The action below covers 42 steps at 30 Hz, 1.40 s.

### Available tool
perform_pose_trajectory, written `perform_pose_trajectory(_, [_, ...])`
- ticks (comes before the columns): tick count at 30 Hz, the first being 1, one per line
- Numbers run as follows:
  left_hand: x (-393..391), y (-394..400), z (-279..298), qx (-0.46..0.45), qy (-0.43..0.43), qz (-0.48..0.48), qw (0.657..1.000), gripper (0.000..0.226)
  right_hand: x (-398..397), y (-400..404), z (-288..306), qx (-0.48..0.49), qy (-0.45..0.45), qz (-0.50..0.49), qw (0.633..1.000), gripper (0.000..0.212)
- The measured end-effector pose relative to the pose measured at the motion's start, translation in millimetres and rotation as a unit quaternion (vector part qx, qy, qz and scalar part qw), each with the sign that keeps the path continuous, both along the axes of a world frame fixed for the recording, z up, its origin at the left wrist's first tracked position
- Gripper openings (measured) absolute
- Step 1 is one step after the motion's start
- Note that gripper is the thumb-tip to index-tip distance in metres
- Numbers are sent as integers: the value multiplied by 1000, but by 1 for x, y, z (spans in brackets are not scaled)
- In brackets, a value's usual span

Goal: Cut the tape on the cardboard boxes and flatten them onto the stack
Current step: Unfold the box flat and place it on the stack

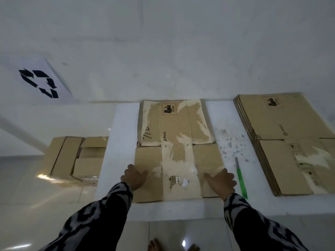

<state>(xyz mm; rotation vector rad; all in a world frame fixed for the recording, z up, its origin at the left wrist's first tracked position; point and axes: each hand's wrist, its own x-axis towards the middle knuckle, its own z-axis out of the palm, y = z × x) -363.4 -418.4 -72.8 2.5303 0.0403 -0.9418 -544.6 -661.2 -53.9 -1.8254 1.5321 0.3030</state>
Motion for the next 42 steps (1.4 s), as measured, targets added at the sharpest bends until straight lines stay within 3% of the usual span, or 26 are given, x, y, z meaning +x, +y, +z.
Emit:
perform_pose_trajectory(5, [-6,3,-11,-21,39,48,998,78,-19,8,-9,-14,58,-4,998,104])
perform_pose_trajectory(9, [-3,8,-13,-31,59,16,998,69,-29,11,-8,-22,38,-17,999,104])
perform_pose_trajectory(14, [1,12,-21,-70,32,25,997,58,-30,-9,-8,19,68,-18,997,104])
perform_pose_trajectory(16, [0,18,-25,-79,18,24,996,56,-33,-12,-9,77,25,-13,997,101])
perform_pose_trajectory(19, [3,31,-25,-131,-10,9,991,50,-37,-13,0,141,-126,-53,981,58])
perform_pose_trajectory(21, [7,36,-17,-171,-34,14,985,53,-39,-13,8,169,-174,-54,969,43])
perform_pose_trajectory(23, [4,32,-2,-196,-54,21,979,53,-38,-12,13,136,-187,-11,973,47])
perform_pose_trajectory(26, [-17,14,25,-211,-113,14,971,32,-37,-10,28,49,-208,30,977,42])
perform_pose_trajectory(29, [-44,-12,48,-238,-161,12,958,24,-51,-26,54,14,-228,35,973,25])
perform_pose_trajectory(35, [-109,-120,90,-297,-196,-5,935,16,-131,-136,90,-22,-269,22,963,22])
perform_pose_trajectory(42, [-216,-301,101,-337,-186,-5,923,25,-243,-314,110,-49,-280,-3,959,28])
